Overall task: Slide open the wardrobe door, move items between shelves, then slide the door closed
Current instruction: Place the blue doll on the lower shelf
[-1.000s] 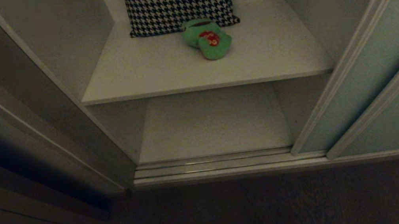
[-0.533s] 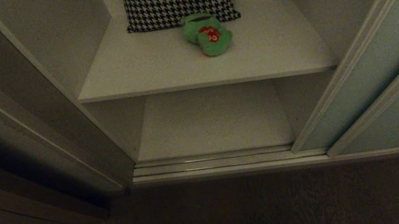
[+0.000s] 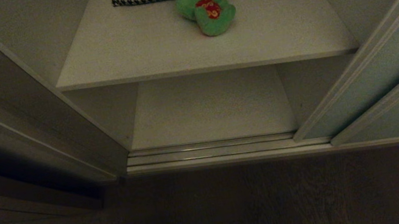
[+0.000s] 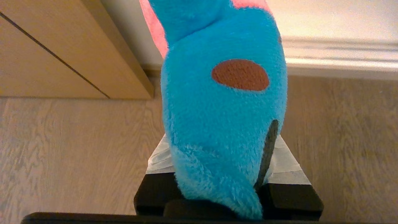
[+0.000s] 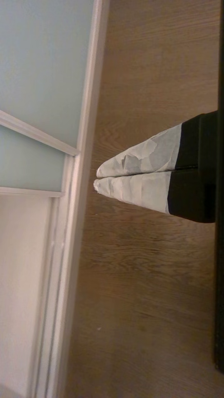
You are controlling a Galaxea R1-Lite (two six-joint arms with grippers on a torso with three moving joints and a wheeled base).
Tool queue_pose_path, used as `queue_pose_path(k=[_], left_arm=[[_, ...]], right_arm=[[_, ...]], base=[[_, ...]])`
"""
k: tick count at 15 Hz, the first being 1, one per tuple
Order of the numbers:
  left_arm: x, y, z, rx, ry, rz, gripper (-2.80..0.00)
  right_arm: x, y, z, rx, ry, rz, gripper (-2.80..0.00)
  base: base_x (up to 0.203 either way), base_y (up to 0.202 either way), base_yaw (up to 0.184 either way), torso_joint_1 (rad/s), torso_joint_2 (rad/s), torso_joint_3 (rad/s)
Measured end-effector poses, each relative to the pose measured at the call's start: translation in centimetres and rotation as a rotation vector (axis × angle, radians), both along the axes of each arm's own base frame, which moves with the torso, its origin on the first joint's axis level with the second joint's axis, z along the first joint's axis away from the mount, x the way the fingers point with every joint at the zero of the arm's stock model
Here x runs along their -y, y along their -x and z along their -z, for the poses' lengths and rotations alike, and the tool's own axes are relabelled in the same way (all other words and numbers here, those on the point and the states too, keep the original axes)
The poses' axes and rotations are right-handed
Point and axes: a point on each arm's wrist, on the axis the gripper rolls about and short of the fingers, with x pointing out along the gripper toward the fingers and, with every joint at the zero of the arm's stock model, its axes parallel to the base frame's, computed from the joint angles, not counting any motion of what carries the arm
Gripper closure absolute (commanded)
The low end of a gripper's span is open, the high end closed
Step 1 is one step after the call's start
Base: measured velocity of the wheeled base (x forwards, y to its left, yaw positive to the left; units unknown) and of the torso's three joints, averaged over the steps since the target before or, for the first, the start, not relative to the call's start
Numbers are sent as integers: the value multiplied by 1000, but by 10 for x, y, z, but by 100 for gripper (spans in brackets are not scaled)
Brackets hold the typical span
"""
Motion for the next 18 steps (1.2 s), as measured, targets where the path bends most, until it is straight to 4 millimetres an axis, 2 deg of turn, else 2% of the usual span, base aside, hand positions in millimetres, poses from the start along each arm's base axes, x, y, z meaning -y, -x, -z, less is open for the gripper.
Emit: queue_pose_path(k=[18], left_arm=[[0,0,-1,3,19,-7,0]], right_arm=[[0,0,0,1,0,0,0]], base=[[0,0,0,4,2,-197]])
